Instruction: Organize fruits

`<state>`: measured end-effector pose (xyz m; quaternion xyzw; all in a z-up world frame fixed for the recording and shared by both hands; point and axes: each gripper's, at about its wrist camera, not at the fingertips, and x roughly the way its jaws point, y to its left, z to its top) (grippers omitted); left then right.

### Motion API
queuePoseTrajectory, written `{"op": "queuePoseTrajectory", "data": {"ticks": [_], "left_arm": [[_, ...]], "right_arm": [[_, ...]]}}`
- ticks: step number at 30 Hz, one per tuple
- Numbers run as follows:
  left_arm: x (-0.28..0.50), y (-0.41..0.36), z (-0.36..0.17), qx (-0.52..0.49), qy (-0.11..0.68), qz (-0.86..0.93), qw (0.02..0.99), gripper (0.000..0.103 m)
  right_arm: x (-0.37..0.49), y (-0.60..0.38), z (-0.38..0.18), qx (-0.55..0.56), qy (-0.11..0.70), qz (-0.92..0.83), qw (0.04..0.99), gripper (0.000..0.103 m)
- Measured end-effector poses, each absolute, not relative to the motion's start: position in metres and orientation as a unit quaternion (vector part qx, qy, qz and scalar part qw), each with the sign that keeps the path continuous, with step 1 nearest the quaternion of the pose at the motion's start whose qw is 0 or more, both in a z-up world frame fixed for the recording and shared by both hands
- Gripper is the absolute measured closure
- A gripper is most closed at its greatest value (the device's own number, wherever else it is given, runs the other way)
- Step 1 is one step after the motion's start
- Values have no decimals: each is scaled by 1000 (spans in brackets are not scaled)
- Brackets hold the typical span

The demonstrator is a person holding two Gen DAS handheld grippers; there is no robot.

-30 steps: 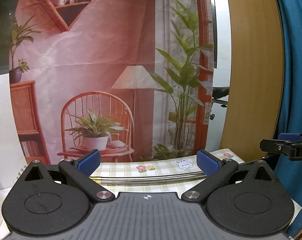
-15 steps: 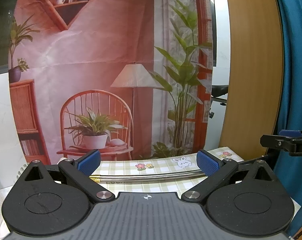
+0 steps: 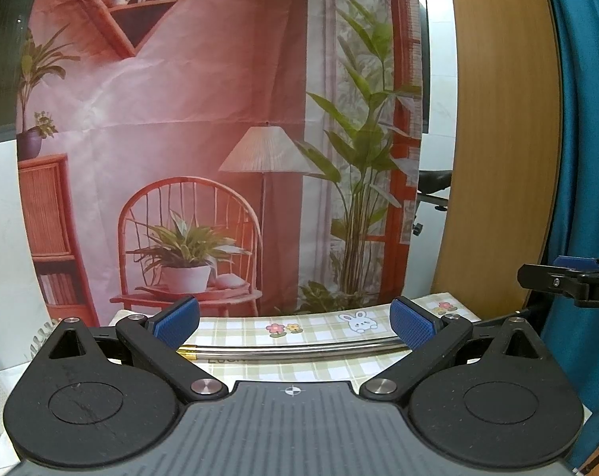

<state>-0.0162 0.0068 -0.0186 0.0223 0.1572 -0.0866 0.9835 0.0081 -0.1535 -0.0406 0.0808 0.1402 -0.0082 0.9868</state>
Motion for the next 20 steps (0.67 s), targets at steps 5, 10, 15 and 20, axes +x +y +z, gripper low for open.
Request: {"op": "queuePoseTrajectory", "data": {"ticks": [5,10,15,20], "left_arm": [[-17,7,-19,22,158,-83,984,0],[-19,6,-18,21,158,-83,984,0],[-19,5,-19,21,161,-85,983,0],[-17,6,-19,21,160,-79,984,0]], "right_arm": [[7,-154,-38,80,138,-7,987,0],[6,-152,-38,77,135,-6,988,0],[6,-152,-38,77,137,-7,988,0],[6,-151,-38,77,137,-7,988,0]]}}
